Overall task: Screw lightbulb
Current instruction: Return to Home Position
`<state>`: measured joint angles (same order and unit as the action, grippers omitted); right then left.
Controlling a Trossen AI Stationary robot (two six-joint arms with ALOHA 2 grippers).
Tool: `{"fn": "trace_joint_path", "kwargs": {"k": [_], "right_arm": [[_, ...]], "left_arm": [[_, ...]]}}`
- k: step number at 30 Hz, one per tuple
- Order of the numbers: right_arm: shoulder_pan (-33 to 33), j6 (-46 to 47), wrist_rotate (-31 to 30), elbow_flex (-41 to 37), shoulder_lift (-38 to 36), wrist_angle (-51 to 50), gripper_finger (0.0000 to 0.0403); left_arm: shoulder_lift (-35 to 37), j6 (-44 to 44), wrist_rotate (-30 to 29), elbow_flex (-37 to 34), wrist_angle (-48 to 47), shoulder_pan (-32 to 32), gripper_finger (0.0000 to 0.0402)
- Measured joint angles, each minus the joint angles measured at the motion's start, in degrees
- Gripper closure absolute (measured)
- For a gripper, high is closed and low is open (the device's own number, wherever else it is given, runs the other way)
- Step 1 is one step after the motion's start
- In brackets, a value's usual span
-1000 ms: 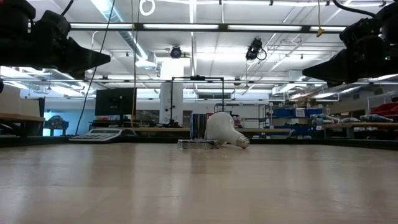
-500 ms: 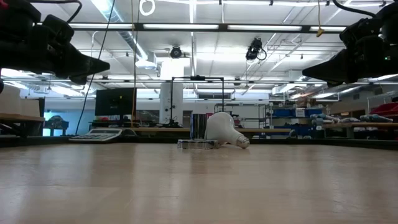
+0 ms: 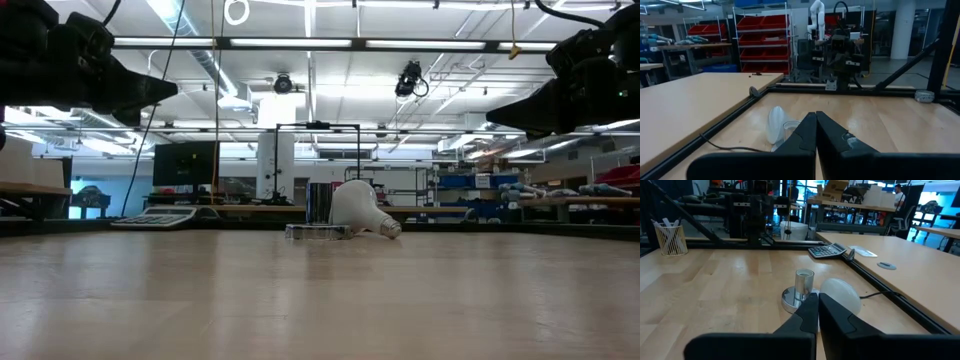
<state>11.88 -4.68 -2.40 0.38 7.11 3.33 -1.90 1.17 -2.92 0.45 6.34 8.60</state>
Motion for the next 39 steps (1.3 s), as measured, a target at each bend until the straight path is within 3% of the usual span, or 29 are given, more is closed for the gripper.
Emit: {"fn": "trace_joint_path", "kwargs": {"k": [39], "right_arm": [[-0.01, 0.0, -0.08, -0.01, 0.0, 0.0, 0.038]], "left_arm": [[0.01, 0.04, 0.07, -0.02, 0.19, 0.0, 0.0394]]}}
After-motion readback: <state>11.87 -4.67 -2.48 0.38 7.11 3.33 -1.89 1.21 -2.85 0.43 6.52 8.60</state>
